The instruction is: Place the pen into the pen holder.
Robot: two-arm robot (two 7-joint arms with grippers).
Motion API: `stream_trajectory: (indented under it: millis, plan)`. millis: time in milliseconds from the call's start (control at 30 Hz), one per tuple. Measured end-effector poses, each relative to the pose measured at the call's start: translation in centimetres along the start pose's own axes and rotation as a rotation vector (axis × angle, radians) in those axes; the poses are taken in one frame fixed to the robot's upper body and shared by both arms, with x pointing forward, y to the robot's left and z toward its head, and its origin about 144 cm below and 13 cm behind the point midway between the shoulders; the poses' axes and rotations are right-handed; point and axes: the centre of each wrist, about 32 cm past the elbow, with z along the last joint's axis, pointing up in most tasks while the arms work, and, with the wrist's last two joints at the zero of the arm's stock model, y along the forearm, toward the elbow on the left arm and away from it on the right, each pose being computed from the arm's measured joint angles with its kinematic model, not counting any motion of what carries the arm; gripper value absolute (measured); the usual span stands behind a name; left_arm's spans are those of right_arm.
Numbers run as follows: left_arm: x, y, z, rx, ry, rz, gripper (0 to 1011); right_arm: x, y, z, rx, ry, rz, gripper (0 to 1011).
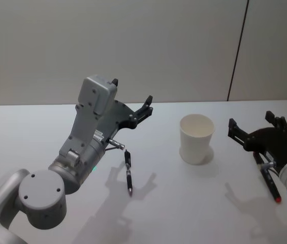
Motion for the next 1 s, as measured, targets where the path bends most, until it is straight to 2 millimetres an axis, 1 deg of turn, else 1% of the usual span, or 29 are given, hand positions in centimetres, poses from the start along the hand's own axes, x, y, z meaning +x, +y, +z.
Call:
stream_trajectory:
  millis: [300, 600, 1000]
  plan:
    - [0.0, 0.0, 0.0, 0.0, 0.0, 0.0, 1003, 0.2, 0.4, 0.5, -0.076, -0.012, -0.056, 1002]
    - [0.0, 0.0, 0.0, 0.0, 0.0, 0.0, 1003, 0.9, 1.3, 0.9, -0.149, -0.031, -0.098, 1001]
    - [0.0, 0.0, 0.0, 0.0, 0.0, 0.0, 1003, 2.0, 3.0, 1.0, -0.257, -0.045, -0.141, 1001]
